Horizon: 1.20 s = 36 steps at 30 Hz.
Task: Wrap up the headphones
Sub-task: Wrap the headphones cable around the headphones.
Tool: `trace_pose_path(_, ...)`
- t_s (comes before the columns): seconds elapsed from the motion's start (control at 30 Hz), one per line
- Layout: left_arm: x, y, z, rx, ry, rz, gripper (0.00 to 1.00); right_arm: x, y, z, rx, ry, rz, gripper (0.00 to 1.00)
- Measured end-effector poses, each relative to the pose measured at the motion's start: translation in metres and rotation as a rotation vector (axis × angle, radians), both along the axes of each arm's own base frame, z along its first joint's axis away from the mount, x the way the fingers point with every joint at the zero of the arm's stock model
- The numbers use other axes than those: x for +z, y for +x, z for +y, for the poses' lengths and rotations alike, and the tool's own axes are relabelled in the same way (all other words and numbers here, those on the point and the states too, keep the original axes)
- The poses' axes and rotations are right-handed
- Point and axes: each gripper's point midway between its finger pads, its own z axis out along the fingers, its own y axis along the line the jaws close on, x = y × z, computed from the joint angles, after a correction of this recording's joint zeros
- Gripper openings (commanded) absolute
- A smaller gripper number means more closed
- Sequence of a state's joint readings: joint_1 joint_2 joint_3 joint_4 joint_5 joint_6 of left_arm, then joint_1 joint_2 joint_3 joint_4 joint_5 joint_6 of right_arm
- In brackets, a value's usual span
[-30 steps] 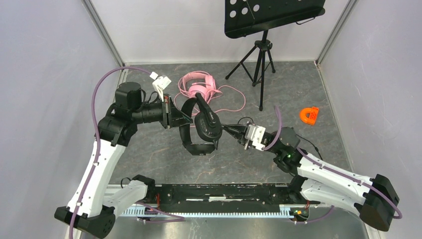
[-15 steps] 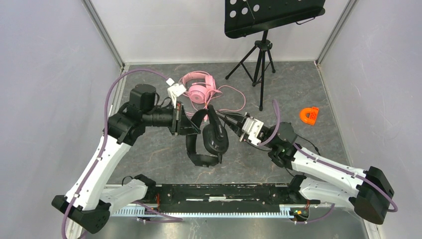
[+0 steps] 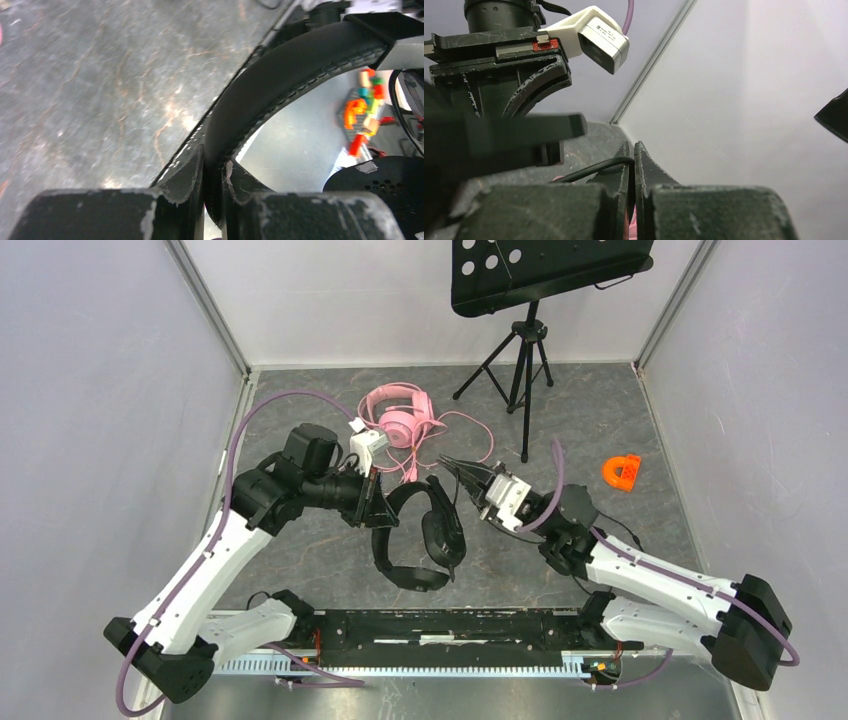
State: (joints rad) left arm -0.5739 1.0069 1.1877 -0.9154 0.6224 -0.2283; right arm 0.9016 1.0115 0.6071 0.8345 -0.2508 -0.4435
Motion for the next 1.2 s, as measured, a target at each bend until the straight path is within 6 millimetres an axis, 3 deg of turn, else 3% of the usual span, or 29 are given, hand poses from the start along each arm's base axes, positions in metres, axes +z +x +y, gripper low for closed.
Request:
trace_pose_path(0.17,-0.021,0.016,0.018,0.086,0.158,-0.051,0.02,-0.008,0.009,0.006,-0.018,-0.104,0.084,0.00)
trace_pose_path(0.33,-0.019,0.033,0.028,0.162,0.249,-0.150,0.02,-0.017,0.019,0.013,-0.037,-0.225,0.222,0.00)
trace_pose_path(0.53,-0.030,0.046,0.041,0.218,0.372,-0.195,0.02,-0.056,0.025,0.015,-0.065,-0.400,0.420,0.00)
trace_pose_path(0.67,-0.034,0.050,0.044,0.235,0.410,-0.211,0.02,-0.076,0.024,0.008,-0.090,-0.470,0.513,0.07)
trace_pose_path(0.8,-0.034,0.058,0.055,0.287,0.458,-0.243,0.02,-0.074,0.020,0.006,-0.088,-0.465,0.575,0.07)
trace_pose_path(0.93,-0.029,0.068,0.064,0.342,0.492,-0.280,0.02,-0.072,0.013,0.008,-0.061,-0.445,0.647,0.00)
trace_pose_path(1.2,-0.028,0.079,0.073,0.398,0.556,-0.319,0.02,-0.068,0.003,0.015,-0.005,-0.451,0.775,0.00)
